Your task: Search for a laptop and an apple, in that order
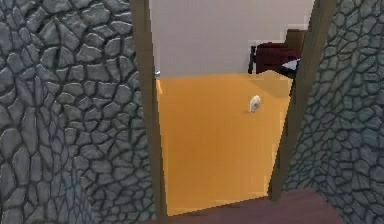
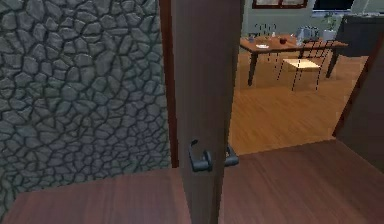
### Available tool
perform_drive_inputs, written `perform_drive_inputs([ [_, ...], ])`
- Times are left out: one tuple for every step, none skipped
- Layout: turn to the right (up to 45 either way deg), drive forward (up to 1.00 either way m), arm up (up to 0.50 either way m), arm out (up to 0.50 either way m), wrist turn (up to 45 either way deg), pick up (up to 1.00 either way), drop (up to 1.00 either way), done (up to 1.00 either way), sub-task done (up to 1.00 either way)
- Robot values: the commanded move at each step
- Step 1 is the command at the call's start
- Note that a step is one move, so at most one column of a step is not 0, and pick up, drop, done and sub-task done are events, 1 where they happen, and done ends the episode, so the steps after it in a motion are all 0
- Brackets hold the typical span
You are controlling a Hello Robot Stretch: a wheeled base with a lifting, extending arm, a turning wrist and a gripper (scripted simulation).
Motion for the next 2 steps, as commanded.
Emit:
perform_drive_inputs([
  [15.0,0.0,0.0,0.0,0.0,0.0,0.0,0.0,0.0],
  [0.0,1.0,0.0,0.0,0.0,0.0,0.0,0.0,0.0],
])
